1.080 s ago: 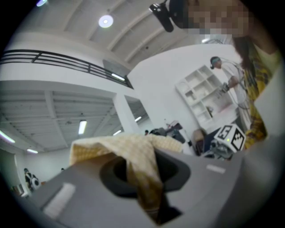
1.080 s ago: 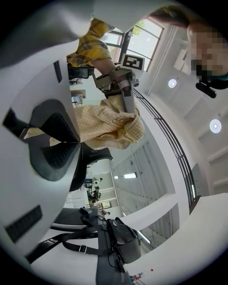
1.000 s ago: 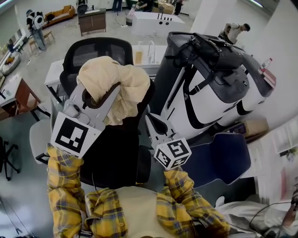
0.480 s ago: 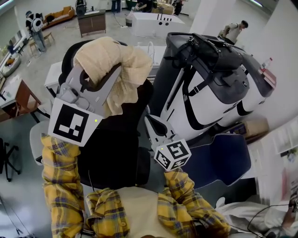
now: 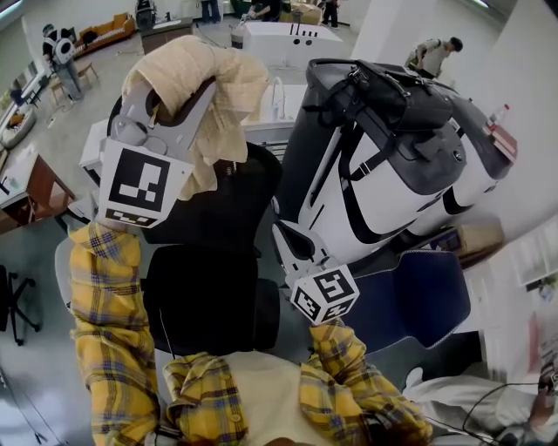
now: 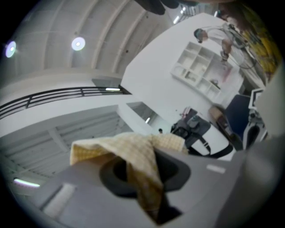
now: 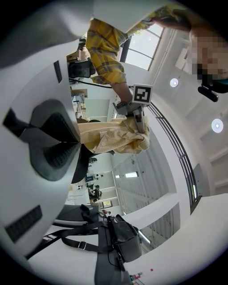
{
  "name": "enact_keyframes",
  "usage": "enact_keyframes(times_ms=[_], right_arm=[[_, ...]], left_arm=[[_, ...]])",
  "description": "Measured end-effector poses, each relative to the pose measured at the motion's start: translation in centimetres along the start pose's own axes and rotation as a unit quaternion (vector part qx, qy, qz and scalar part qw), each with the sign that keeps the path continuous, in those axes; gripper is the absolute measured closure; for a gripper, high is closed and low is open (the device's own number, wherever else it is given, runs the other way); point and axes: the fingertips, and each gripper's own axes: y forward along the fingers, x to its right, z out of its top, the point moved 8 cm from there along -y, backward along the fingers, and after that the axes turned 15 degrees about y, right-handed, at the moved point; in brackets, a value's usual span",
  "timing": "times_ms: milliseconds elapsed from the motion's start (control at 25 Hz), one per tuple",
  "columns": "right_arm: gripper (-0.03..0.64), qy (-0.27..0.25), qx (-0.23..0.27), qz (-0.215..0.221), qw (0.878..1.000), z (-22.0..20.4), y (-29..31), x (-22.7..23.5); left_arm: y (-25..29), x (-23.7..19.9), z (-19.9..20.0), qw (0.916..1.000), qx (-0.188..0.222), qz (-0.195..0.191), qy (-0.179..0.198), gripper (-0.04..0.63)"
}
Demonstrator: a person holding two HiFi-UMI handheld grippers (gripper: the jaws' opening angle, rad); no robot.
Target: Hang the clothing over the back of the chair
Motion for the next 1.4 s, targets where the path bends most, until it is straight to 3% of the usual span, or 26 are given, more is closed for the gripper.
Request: enact_keyframes(times_ms=[320, 720, 960, 1120, 1400], right_arm=[[0.603, 0.0, -0.015, -0.015, 1.0, -0.3, -0.3, 1.3], [0.603, 0.002, -0.024, -0.027, 0.999, -0.5, -0.9, 2.7], [0.603, -0.003, -0.034, -0.019, 0.999, -0.5, 0.0, 2.8], [0.603, -0.005, -0.039, -0.008, 0.999, -0.3, 0.8, 2.6], [0.603, -0.001, -0.045, 0.001, 0.999, -0.1, 1.2, 2.6]], left_arm=[[5.6, -0.9, -4.2, 0.998, -0.038, 0.003, -0.051, 0.515], [10.1, -0.9, -5.7, 0.9968, -0.051, 0.005, -0.06, 0.514], [10.8, -0.5, -6.4, 0.9968, -0.063, -0.002, -0.05, 0.514], [11.4, -0.6, -7.1, 0.9958, -0.09, 0.004, -0.014, 0.514], [12.4, -2.3, -8.2, 0.9911, -0.123, 0.051, 0.001, 0.514]])
